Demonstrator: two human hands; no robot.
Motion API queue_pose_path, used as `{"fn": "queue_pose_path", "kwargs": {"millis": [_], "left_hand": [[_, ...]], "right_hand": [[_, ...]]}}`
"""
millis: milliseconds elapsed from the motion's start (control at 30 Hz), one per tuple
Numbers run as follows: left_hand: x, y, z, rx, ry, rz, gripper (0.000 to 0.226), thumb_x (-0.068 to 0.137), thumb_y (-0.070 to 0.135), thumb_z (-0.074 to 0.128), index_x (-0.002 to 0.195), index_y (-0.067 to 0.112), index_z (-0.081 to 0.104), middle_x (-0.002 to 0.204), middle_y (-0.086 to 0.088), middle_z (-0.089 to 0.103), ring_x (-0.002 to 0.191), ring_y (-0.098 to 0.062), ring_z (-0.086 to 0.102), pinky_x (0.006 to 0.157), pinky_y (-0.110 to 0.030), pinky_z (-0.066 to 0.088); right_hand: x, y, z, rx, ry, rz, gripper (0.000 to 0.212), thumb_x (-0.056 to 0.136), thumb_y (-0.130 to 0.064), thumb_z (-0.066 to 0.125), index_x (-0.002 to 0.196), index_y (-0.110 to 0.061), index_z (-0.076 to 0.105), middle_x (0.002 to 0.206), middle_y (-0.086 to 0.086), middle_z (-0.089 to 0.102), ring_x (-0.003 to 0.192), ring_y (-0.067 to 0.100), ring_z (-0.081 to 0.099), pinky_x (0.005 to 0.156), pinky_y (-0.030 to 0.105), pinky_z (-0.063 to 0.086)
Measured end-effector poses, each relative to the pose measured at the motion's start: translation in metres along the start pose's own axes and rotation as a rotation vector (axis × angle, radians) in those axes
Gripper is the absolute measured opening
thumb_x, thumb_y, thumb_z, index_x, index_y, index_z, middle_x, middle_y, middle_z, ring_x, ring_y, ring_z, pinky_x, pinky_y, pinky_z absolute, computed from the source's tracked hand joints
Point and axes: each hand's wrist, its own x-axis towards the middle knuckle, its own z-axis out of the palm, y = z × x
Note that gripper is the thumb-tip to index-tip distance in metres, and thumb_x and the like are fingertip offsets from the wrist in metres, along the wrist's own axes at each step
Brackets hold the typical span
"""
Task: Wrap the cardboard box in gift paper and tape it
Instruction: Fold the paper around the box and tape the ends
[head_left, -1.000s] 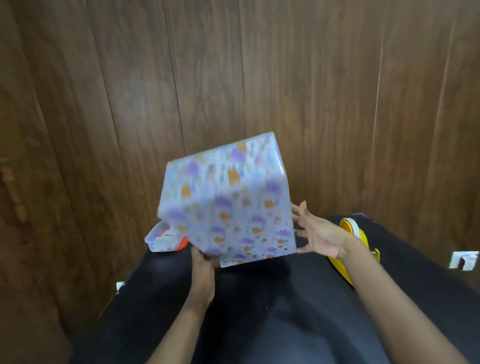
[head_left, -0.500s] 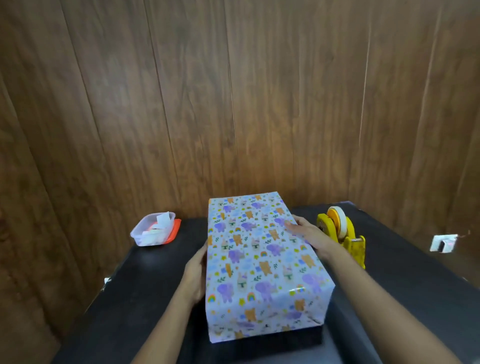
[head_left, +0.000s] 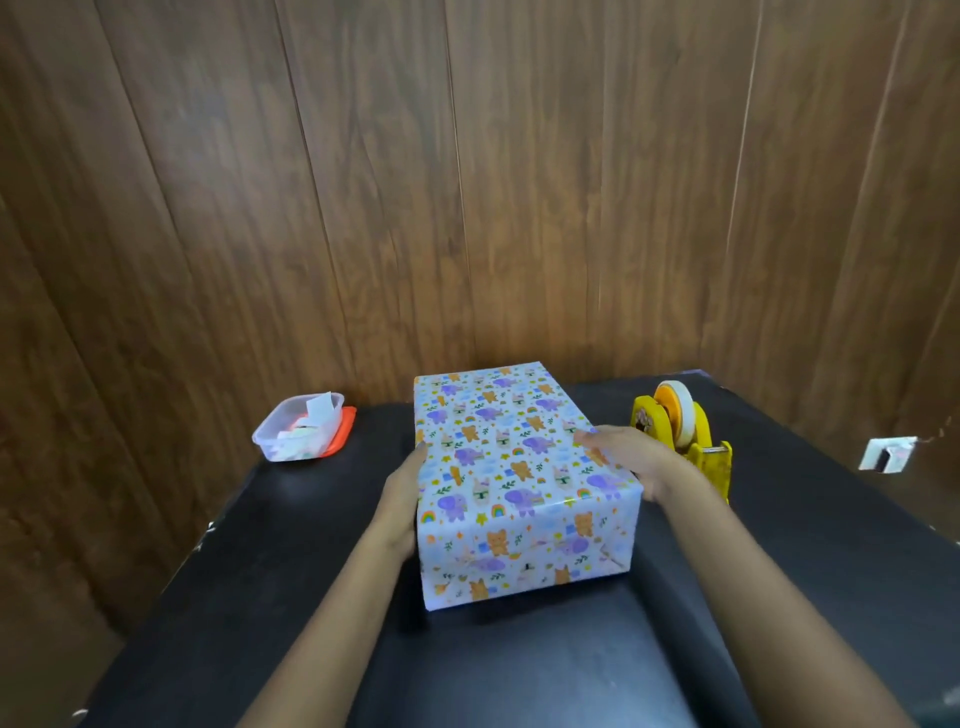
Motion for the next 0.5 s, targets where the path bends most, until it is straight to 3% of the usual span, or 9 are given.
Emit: {"fn": "queue_pose_path", "kwargs": {"millis": [67, 133, 200, 333, 400, 500], "left_hand": [[0.006, 0.005, 0.001, 0.063, 0.018, 0.033, 0.038, 0.090, 0.034, 0.057, 0.119, 0.010, 0.061, 0.109, -0.013, 0.069, 0.102, -0.030, 0.066, 0.095, -0.048, 0.048], [0.010, 0.007, -0.002, 0.147, 0.014, 0.058, 0.029, 0.093, 0.033, 0.053, 0.112, 0.014, 0.063, 0.103, -0.009, 0.072, 0.096, -0.026, 0.068, 0.088, -0.043, 0.052], [0.012, 0.003, -0.002, 0.204, 0.000, 0.058, 0.019, 0.094, 0.026, 0.053, 0.110, 0.018, 0.059, 0.102, -0.008, 0.072, 0.093, -0.026, 0.069, 0.082, -0.041, 0.054], [0.027, 0.003, 0.006, 0.223, -0.010, 0.056, 0.029, 0.092, 0.014, 0.055, 0.119, 0.022, 0.046, 0.112, -0.012, 0.066, 0.092, -0.029, 0.069, 0.066, -0.038, 0.058], [0.035, 0.010, 0.011, 0.236, -0.016, 0.044, 0.036, 0.092, 0.015, 0.056, 0.125, 0.020, 0.044, 0.115, -0.013, 0.065, 0.095, -0.029, 0.068, 0.069, -0.038, 0.058], [0.049, 0.015, 0.014, 0.275, 0.011, 0.037, 0.039, 0.093, 0.017, 0.056, 0.129, 0.018, 0.041, 0.117, -0.012, 0.064, 0.096, -0.028, 0.068, 0.069, -0.037, 0.057]], "right_hand": [[0.007, -0.005, -0.003, -0.032, 0.064, -0.004, 0.037, 0.095, -0.028, 0.055, 0.117, 0.002, 0.056, 0.093, 0.011, 0.067, 0.084, 0.030, 0.066, 0.077, 0.045, 0.055], [0.010, -0.001, -0.009, -0.050, 0.061, 0.000, 0.039, 0.094, -0.028, 0.056, 0.115, 0.005, 0.060, 0.101, 0.016, 0.070, 0.095, 0.034, 0.067, 0.090, 0.050, 0.052], [0.014, 0.007, -0.012, -0.076, 0.053, 0.008, 0.033, 0.093, -0.022, 0.058, 0.109, 0.007, 0.059, 0.109, 0.021, 0.068, 0.100, 0.034, 0.066, 0.093, 0.046, 0.049], [0.029, 0.011, -0.012, -0.057, 0.127, -0.028, 0.008, 0.092, -0.008, 0.057, 0.090, -0.001, 0.056, 0.124, 0.029, 0.057, 0.098, 0.038, 0.062, 0.088, 0.046, 0.049], [0.037, 0.006, -0.013, -0.083, 0.137, -0.066, 0.015, 0.091, -0.002, 0.054, 0.078, -0.009, 0.055, 0.129, 0.030, 0.053, 0.081, 0.028, 0.057, 0.078, 0.037, 0.048], [0.048, -0.001, -0.014, -0.152, 0.170, -0.084, 0.013, 0.091, 0.000, 0.051, 0.083, -0.009, 0.058, 0.133, 0.028, 0.051, 0.090, 0.025, 0.049, 0.078, 0.034, 0.048]]}}
